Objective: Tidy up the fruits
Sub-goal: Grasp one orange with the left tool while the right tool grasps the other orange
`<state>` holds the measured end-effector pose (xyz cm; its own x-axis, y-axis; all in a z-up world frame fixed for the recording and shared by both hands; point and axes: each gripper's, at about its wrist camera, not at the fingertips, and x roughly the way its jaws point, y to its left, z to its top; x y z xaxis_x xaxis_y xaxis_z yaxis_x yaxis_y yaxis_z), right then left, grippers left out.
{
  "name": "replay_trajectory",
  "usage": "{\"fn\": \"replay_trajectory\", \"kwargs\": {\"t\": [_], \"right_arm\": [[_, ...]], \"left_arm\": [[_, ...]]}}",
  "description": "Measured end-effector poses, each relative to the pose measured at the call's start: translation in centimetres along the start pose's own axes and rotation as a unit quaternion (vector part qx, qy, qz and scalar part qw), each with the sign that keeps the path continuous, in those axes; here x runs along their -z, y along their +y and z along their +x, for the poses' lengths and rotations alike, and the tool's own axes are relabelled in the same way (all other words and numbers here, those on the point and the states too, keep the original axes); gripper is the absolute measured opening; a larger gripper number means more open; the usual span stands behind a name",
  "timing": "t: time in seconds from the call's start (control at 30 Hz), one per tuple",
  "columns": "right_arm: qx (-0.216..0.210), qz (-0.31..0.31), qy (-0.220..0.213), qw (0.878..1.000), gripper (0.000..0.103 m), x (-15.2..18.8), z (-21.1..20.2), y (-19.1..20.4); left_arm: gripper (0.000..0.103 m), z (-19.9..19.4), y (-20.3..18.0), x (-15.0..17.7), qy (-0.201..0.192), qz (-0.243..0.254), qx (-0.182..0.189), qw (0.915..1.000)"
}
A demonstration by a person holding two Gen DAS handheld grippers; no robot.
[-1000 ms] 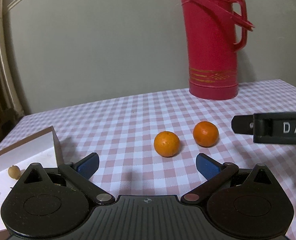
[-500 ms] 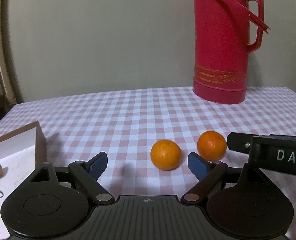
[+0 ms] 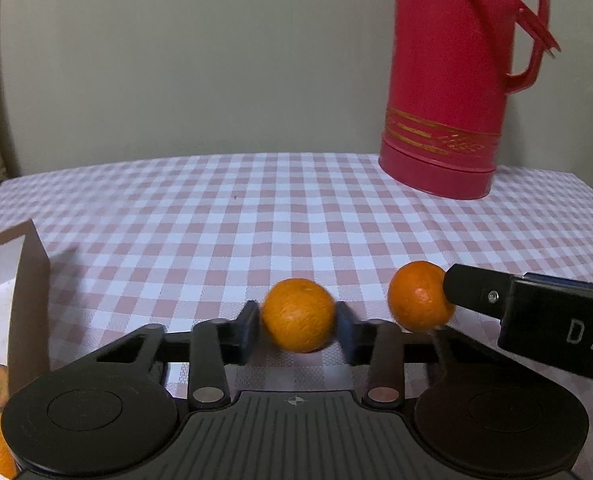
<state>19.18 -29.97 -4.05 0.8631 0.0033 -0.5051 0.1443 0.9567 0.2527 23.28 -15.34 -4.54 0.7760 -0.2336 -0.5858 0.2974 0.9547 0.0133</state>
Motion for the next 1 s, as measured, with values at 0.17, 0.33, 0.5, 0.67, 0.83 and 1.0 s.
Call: {"fn": "replay_trajectory", "kwargs": {"t": [0.17, 0.33, 0.5, 0.67, 0.83, 1.0], "right_arm": [[-0.008, 0.002, 0.008, 1.000, 0.062, 0.3, 0.9, 0.4], [-0.019, 0.006, 0.019, 1.000, 0.060, 0.7, 2.1, 1.1], [-0.027, 0.007, 0.028, 0.999, 0.056, 1.0, 3.3, 2.1], [-0.026, -0.002, 0.029, 0.999, 0.050, 1.0, 4.0, 2.9], [-0.043, -0.003, 0.035, 0.998, 0.032, 0.8, 4.4, 3.3], [-0.030, -0.026, 0.033, 0.999, 0.031, 0.9, 3.9, 3.7]], "left_arm": [[0.038, -0.1, 0.9, 0.0, 0.003, -0.005, -0.008, 0.9999], [0.038, -0.4, 2.1, 0.1, 0.006, -0.007, -0.021, 0.9997], [0.038, -0.5, 2.9, 0.2, 0.008, -0.007, -0.024, 0.9997], [0.038, -0.4, 2.8, 0.1, 0.005, -0.001, -0.027, 0.9996], [0.038, -0.3, 2.9, 0.1, 0.003, -0.001, -0.028, 0.9996], [0.038, -0.4, 2.5, 0.3, -0.003, 0.010, -0.036, 0.9993]]}}
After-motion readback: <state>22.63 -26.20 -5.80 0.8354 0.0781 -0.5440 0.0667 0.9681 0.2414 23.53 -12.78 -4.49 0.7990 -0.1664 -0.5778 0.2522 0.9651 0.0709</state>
